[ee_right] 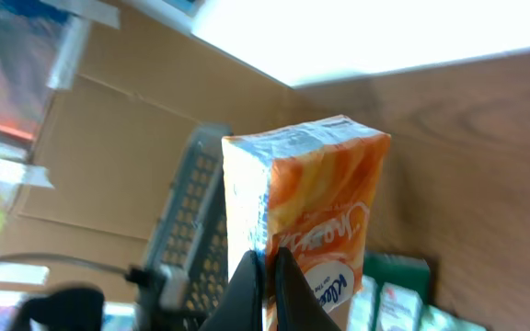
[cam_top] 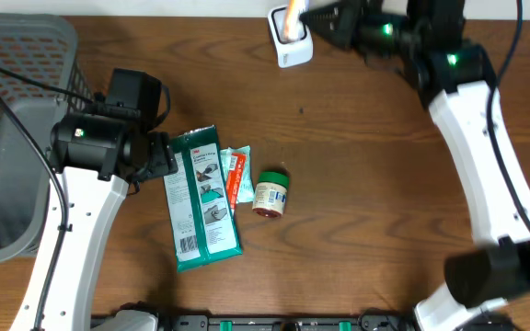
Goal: Scan the item barcode
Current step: 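Hold the orange pack's barcode in front of the white scanner, then carry the orange pack to the table's right edge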
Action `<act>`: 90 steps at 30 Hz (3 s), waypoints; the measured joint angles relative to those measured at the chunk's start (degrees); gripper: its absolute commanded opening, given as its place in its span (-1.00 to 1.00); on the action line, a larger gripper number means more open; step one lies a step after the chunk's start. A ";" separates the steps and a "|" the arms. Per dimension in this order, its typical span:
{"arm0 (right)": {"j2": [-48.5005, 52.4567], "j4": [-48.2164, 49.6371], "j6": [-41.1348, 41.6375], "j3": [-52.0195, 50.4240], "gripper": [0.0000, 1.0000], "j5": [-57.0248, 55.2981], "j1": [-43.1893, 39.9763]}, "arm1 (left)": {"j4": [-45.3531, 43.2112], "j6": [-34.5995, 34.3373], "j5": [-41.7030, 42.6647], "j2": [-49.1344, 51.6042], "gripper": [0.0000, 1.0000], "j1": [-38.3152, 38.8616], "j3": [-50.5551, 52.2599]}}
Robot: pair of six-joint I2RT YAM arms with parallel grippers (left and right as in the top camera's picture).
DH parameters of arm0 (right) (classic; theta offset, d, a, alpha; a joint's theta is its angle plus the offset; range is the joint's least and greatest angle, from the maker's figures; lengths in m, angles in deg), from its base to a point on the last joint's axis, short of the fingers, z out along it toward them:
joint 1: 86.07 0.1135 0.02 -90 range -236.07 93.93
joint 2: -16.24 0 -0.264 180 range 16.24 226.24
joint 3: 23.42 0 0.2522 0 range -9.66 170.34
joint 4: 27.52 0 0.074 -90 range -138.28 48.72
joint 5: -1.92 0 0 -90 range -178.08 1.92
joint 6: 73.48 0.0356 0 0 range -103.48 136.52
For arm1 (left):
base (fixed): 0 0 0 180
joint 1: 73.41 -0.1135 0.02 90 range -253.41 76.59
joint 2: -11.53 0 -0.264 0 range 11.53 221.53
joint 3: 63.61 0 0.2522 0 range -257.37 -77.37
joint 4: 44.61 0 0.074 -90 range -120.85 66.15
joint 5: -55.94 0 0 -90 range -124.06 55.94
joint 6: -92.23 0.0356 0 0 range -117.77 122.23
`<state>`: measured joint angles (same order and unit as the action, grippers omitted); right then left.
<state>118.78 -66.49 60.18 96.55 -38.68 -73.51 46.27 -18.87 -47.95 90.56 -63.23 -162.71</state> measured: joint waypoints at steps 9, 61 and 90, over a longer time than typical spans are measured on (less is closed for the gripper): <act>21.97 15.41 13.33 14.03 -0.98 3.54 -0.17 | 0.04 0.02 0.00 0.00 0.75 0.00 0.00; 2.67 -50.23 -19.06 16.50 -0.98 -26.56 -7.54 | 0.04 0.00 0.02 0.00 0.75 0.00 0.02; 5.90 -4.87 -18.58 -34.07 0.81 -40.65 10.21 | 0.00 0.02 0.00 0.00 0.75 0.00 0.02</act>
<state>124.69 -71.36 41.60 62.48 -79.33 -63.30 46.27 -18.85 -47.95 90.56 -63.23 -162.69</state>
